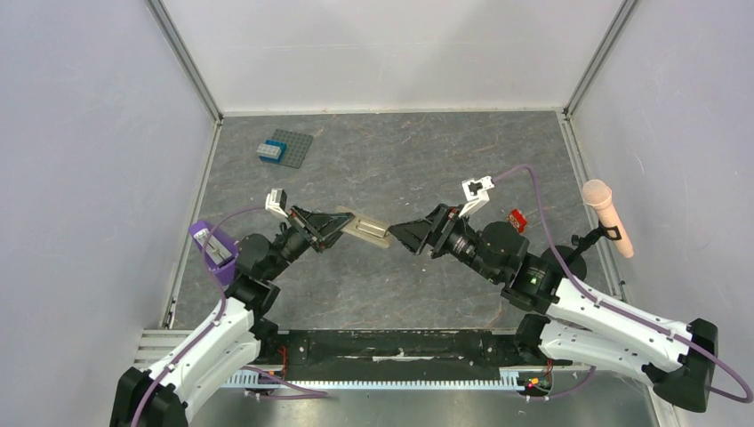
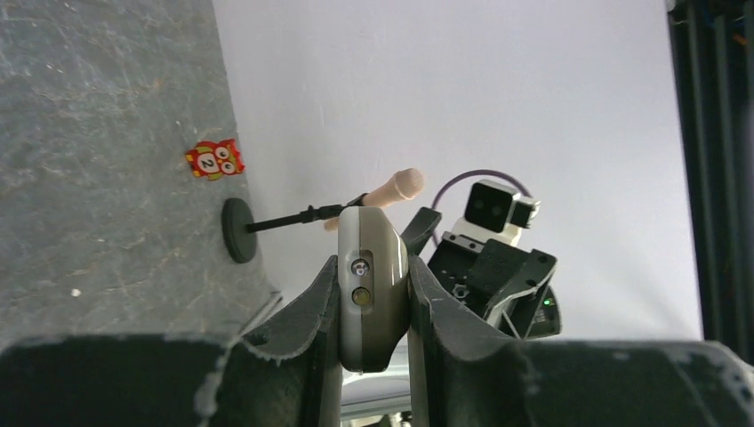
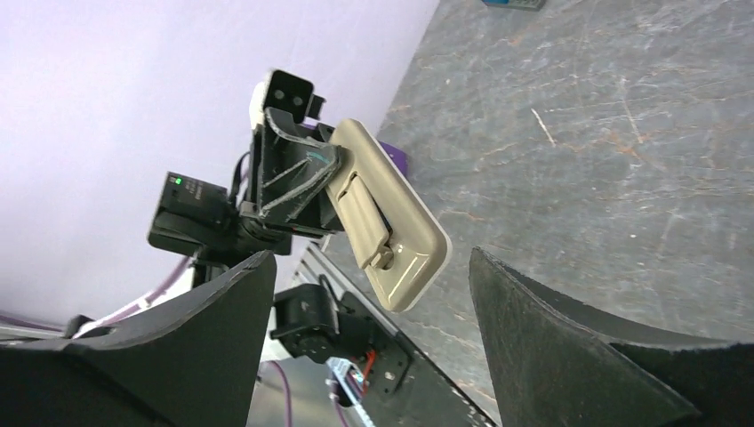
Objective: Load the batteries into the remote control
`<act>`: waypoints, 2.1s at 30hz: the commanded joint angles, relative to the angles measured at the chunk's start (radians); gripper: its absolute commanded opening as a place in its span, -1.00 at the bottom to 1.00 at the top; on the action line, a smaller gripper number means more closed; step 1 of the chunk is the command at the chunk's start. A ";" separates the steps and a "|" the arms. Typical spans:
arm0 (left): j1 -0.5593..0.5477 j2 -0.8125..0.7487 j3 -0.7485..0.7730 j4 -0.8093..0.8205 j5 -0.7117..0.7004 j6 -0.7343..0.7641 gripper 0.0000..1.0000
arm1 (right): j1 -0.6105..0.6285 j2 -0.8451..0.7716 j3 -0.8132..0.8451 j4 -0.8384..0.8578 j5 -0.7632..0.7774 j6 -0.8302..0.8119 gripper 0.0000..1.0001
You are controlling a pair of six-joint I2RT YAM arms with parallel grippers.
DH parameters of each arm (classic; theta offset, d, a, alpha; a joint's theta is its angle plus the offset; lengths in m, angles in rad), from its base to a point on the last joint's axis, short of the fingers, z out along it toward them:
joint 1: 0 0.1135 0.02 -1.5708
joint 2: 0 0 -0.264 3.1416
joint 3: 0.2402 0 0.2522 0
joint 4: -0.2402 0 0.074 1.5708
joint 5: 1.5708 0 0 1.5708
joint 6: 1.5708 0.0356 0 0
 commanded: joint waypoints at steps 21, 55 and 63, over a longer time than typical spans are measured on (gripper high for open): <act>-0.002 -0.006 0.033 0.157 0.006 -0.162 -0.96 | -0.001 0.044 -0.060 0.190 0.012 0.153 0.03; -0.003 -0.019 0.102 -0.010 0.089 0.095 -0.96 | -0.001 0.173 0.009 0.209 -0.113 0.093 0.54; -0.004 0.005 0.118 -0.016 0.154 0.152 -0.96 | -0.001 0.207 0.020 0.225 -0.115 0.088 0.53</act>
